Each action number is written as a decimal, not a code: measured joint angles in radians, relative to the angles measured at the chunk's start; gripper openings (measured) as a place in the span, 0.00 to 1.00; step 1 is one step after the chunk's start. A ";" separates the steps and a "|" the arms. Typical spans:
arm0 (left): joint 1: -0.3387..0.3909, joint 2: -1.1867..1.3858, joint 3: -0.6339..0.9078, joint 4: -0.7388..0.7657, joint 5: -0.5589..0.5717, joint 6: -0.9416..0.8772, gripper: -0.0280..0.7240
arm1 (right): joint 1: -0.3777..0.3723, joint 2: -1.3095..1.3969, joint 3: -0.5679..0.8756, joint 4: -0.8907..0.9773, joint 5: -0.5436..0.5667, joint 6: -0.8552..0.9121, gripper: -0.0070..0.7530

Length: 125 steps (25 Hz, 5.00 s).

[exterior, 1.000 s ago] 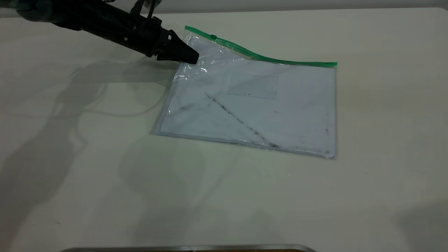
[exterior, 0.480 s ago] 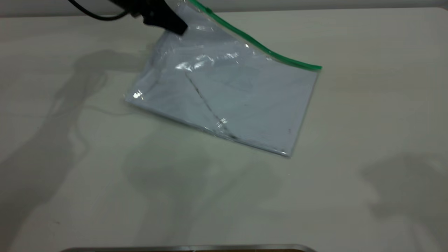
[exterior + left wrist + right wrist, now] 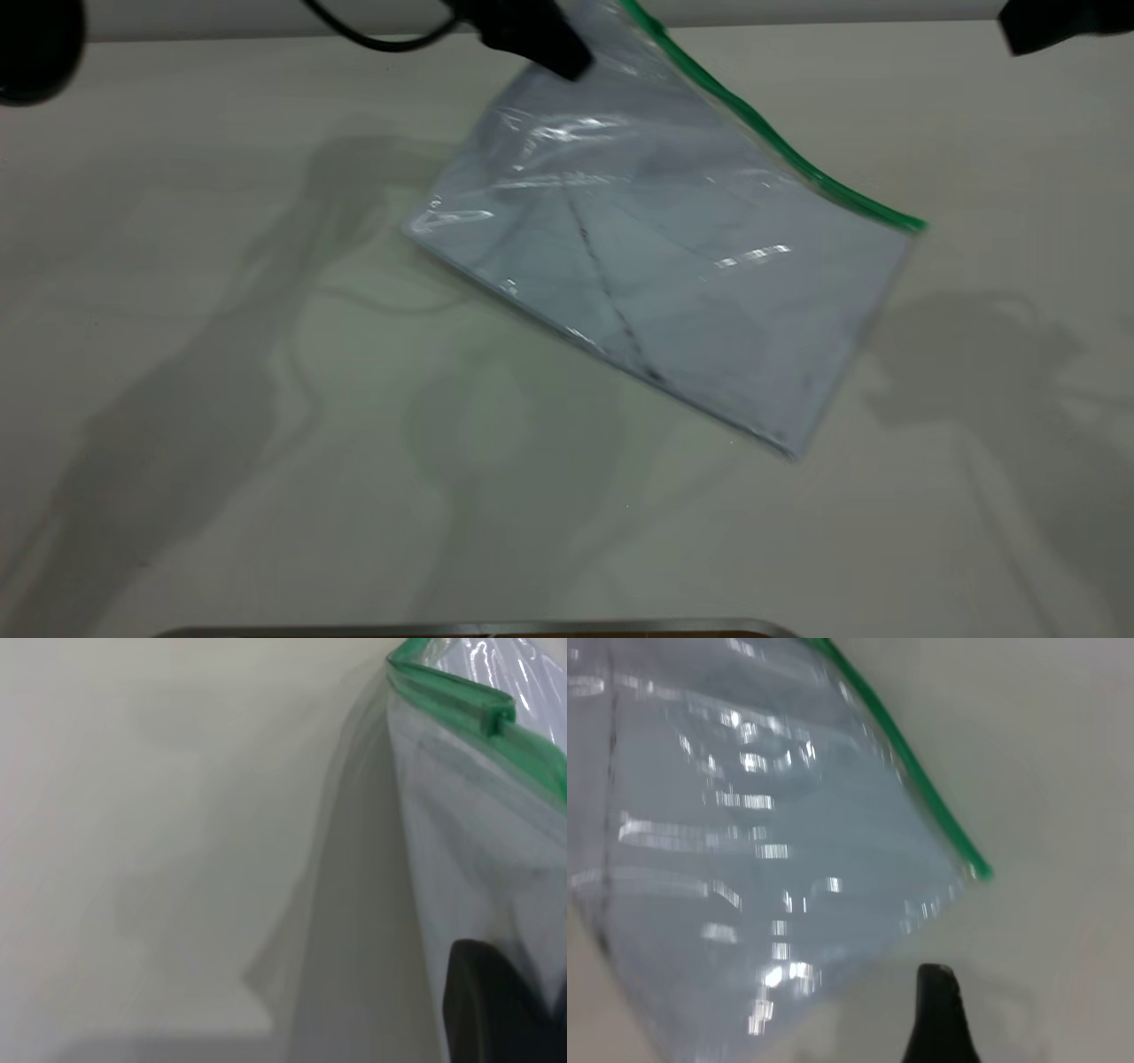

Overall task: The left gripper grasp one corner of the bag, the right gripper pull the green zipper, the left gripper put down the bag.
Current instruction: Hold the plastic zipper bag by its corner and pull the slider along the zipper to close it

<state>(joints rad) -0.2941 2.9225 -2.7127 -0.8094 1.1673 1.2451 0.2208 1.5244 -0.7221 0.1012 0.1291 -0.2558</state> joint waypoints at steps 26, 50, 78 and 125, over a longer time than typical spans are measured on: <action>-0.016 -0.216 0.269 0.157 0.001 -0.352 0.11 | 0.000 0.067 0.000 0.000 -0.101 0.000 0.77; -0.017 -0.646 0.937 0.192 -0.131 0.347 0.11 | 0.113 0.067 0.000 0.001 -0.168 -0.045 0.77; -0.152 -0.502 0.940 -0.088 -0.353 0.841 0.11 | 0.238 0.337 -0.008 -0.204 -0.459 0.109 0.77; -0.157 -0.502 0.940 -0.145 -0.305 0.869 0.11 | 0.238 0.346 -0.010 -0.607 -0.472 0.498 0.09</action>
<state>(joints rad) -0.4508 2.4200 -1.7723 -0.9547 0.8623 2.1140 0.4587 1.8702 -0.7322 -0.5055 -0.3424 0.2427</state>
